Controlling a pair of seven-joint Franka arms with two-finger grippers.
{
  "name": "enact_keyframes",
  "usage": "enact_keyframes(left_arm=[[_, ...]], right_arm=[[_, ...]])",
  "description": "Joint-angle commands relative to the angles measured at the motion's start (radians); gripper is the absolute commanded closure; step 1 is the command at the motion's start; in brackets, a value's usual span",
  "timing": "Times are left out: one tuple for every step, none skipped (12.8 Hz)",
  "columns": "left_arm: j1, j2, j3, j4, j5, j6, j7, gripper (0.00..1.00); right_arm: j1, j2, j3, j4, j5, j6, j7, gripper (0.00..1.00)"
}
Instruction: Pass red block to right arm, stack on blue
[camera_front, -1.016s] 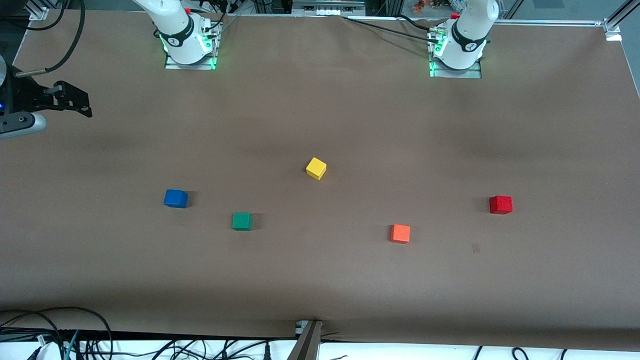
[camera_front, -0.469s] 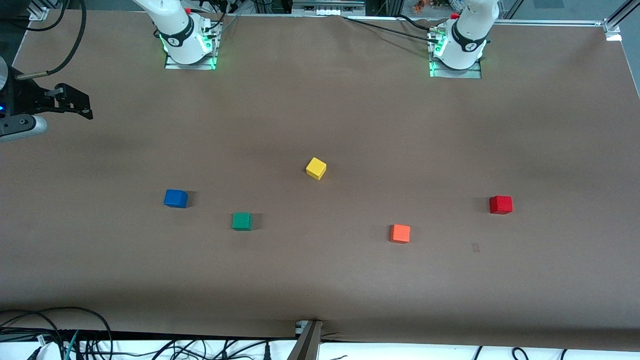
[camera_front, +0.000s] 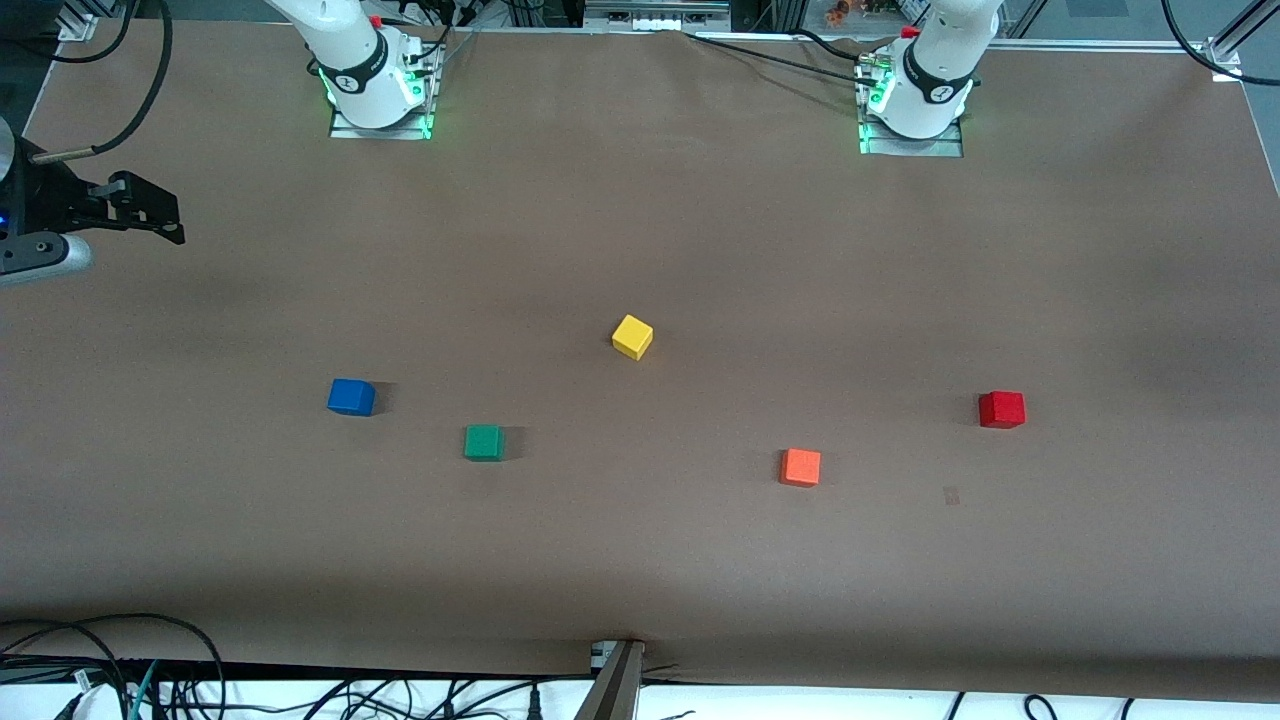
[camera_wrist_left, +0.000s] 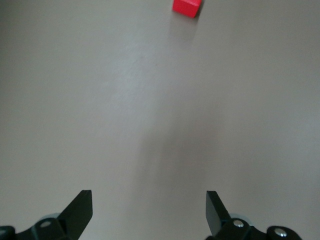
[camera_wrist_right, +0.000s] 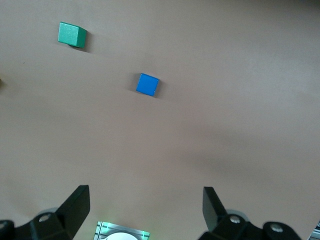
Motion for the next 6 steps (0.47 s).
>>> enact_keyframes(left_arm=[[0.034,0.105,-0.016,0.064,-0.112,-0.022,0.157,0.00],[0.044,0.131,-0.016,0.062,-0.161,-0.030,0.200,0.00],[0.053,0.154,-0.014,0.059,-0.206,-0.035,0.246,0.00],[0.056,0.185,-0.015,0.057,-0.253,-0.042,0.304,0.00],[0.056,0.228,-0.014,0.060,-0.307,-0.057,0.358,0.00],[0.056,0.271,-0.014,0.063,-0.355,-0.067,0.386,0.00]], right_arm=[[-0.006,0.005,0.003,-0.002,-0.002,0.007,0.007,0.00],[-0.006,0.010,0.003,0.001,0.000,0.008,0.007,0.00],[-0.004,0.011,0.003,0.002,0.000,0.008,0.008,0.00],[-0.004,0.011,0.003,0.002,0.000,0.008,0.010,0.00],[-0.004,0.011,0.003,0.002,0.000,0.008,0.010,0.00],[-0.006,0.011,0.003,0.001,0.000,0.008,0.008,0.00]])
